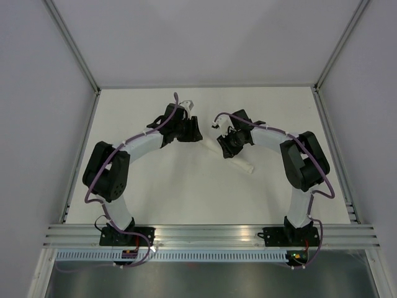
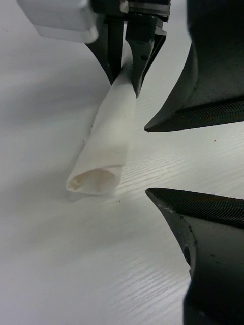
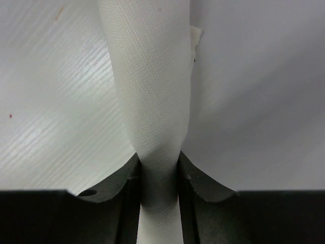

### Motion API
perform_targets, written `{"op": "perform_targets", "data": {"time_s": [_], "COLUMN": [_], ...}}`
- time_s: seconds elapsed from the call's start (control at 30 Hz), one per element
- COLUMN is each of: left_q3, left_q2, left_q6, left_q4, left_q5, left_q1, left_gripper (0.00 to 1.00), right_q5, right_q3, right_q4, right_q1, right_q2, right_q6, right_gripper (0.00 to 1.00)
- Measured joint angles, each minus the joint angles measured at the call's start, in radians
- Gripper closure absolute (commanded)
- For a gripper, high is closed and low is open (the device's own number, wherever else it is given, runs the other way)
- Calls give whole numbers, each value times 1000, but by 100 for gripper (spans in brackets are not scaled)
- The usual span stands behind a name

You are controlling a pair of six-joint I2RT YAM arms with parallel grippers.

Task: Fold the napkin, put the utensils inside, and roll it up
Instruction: Roll the napkin with the utensil

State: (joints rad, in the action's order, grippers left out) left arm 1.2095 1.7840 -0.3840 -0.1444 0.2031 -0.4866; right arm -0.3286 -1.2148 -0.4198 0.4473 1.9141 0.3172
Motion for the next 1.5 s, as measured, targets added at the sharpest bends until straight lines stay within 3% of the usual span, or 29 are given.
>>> {"op": "perform_targets", "data": {"time_s": [0.17, 0.47, 0.83, 1.1, 1.5], "left_q3": [-87, -92, -50, 42, 221], "left_q2": [-1, 19, 114, 207, 317], "left_q6": [-93, -213, -264, -270, -220], "left_q4": [72, 199, 200, 159, 27], "left_q5": [-19, -57, -155, -238, -272], "left_q1": [0, -9, -11, -19, -20], "left_gripper": [46, 46, 45, 51, 55], "right_q5": [-43, -125, -237, -331, -397], "right_q3": [-82, -155, -215, -279, -295], "right_q4": [-3, 49, 109, 135, 166], "right_q1": [-3, -5, -5, -5, -6], "right_q2": [66, 143, 220, 289, 307], "right_q6": [-125, -357, -509, -608, -658], "right_gripper": [63, 63, 63, 62, 44]}}
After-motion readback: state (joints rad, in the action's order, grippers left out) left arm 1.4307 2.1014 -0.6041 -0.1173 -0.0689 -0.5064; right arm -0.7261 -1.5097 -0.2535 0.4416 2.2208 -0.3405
